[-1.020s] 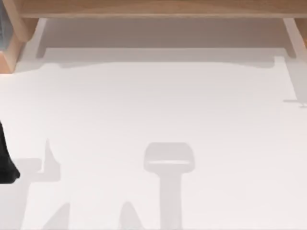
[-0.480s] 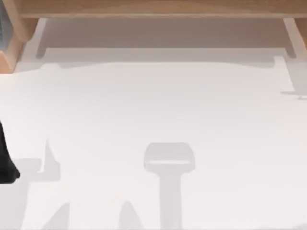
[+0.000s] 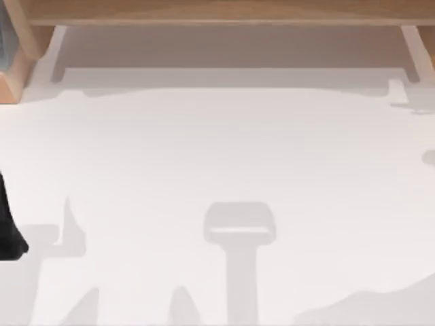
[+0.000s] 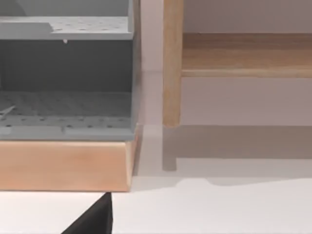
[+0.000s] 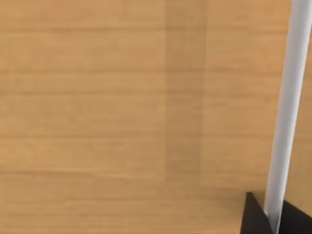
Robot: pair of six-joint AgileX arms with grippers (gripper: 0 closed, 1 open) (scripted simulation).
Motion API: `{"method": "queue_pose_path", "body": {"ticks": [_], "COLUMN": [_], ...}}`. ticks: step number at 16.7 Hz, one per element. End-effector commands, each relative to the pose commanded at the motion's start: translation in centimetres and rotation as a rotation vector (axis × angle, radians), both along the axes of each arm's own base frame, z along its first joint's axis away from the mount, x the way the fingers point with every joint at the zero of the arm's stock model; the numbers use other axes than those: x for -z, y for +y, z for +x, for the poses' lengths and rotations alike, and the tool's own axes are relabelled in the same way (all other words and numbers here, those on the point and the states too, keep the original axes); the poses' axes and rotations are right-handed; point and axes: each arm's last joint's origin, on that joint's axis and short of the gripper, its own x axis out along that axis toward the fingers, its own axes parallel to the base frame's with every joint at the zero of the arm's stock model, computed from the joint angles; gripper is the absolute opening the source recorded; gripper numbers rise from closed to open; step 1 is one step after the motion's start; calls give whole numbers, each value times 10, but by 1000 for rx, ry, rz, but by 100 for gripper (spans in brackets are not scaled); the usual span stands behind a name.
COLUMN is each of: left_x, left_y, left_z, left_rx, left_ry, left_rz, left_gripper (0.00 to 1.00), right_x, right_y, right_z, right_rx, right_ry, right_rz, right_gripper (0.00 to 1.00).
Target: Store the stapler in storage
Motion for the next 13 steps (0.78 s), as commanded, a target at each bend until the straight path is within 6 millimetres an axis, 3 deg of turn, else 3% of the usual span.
{"method": "queue_pose_path", "body": {"ticks": [6, 13], "left_x": [0, 0], "left_y": [0, 0], "left_z": [0, 0], "left_rx": [0, 0], "left_ry": [0, 0], "left_rz": [0, 0], "left_gripper": [100, 100], "right_x": [-1, 0], "right_y": [-1, -3], "right_z": [3, 54], "right_rx": [0, 4], "right_ry": [-1, 2], "right_rz": [-2, 0], "right_gripper": [0, 0]}}
